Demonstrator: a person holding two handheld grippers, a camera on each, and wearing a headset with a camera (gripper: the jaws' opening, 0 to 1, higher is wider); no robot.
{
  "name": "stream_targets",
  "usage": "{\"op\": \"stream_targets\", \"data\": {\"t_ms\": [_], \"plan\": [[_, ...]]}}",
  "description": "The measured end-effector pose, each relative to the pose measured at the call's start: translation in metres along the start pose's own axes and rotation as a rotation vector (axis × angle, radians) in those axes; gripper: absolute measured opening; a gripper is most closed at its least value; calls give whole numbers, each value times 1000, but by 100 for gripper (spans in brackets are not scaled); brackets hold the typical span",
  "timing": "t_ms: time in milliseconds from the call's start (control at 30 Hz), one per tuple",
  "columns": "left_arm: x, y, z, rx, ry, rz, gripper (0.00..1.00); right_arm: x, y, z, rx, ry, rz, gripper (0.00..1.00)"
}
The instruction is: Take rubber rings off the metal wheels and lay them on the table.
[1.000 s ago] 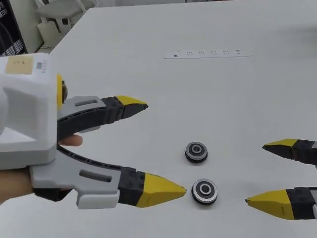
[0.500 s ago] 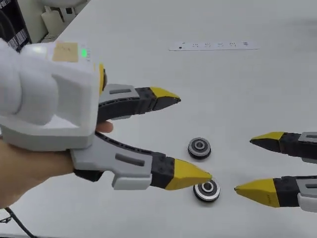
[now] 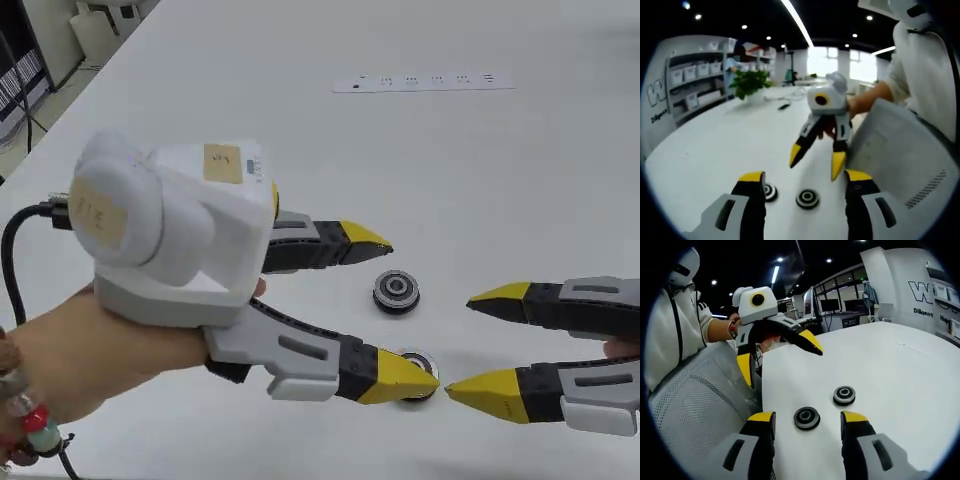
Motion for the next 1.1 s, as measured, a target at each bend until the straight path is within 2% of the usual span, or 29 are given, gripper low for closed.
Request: {"op": "stream_targets", "data": {"t_ms": [100, 233, 400, 533, 667, 767, 900, 1100], "plan": [[-2, 5, -3, 11, 6, -10, 64, 2, 4, -5, 13, -15, 14, 47], [-2, 10, -7, 8, 8, -18, 63, -1, 8, -9, 31, -6, 35, 45], [-4, 21, -11, 38, 22, -52, 59, -3, 11, -11, 50, -16, 42, 43], [-6, 28, -17, 22, 39, -5, 55, -3, 15, -15, 71, -38, 57, 42], [-9, 34, -23, 32, 39, -41, 49, -2, 20, -19, 84, -51, 66, 40], [-10, 35, -26, 26, 47, -29, 45, -1, 21, -21, 90, -66, 78, 38], [-10, 42, -29, 46, 47, -50, 41, -2, 23, -23, 94, -68, 87, 36], [-4, 48, -31, 49, 28, -16, 35, -4, 25, -26, 91, -73, 82, 33]]}}
Point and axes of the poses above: the centre of the closed fingertips' face, and the gripper's own axes: z roughly backward along the fingers, x roughly to its left, y roughly out of its underside, the point moved 1 cm from there along z, roughly backward along the fingers, and after that the axes turned 5 degrees about -y, right-handed, at the moved point
